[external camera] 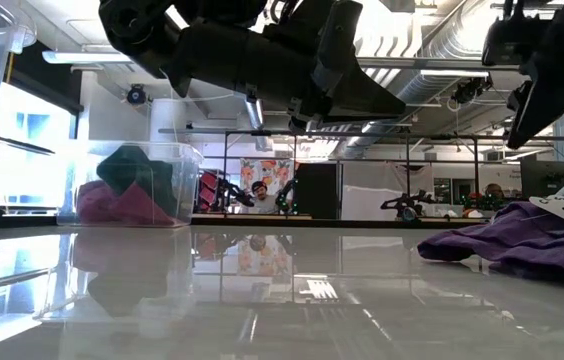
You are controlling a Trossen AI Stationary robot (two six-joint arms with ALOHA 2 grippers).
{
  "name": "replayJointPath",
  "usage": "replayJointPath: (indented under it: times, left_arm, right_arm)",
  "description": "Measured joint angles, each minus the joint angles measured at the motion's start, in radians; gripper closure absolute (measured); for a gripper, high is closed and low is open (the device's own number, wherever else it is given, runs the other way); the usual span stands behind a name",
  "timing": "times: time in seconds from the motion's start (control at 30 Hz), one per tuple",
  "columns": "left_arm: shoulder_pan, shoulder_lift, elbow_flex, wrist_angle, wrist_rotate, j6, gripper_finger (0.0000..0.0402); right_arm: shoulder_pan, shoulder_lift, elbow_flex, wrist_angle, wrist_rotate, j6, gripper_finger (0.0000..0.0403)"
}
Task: Sort towels by color in basket
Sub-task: Put the gray towel into the top transparent bin
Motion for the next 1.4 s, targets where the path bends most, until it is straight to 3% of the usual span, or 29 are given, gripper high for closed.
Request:
replayJointPath:
  times: [0.23,0.47,0.8,1.2,1.4]
  left_arm:
    - [0.000,0.000,0.000,0.000,0.000,0.000,0.0359]
    - [-0.003,0.000,0.000,0.000,0.002,-0.028,0.0359]
    - [-0.003,0.000,0.000,0.000,0.002,-0.053,0.0359]
    - [-0.004,0.000,0.000,0.000,0.002,-0.037,0.0359]
    - [-0.008,0.000,0.000,0.000,0.001,-0.036,0.0359]
  right_arm:
    - [-0.002,0.055,0.000,-0.050,-0.008,0.044,0.0206]
    - [-0.002,0.129,0.000,-0.088,-0.105,0.052,0.0206]
    - [-0.002,0.263,0.000,-0.214,-0.064,0.122,0.0206]
    - [-0.002,0.518,-0.003,-0.116,-0.097,0.086,0.0207]
    - [-0.001,0.610,-0.001,-0.032,-0.117,0.006,0.0243]
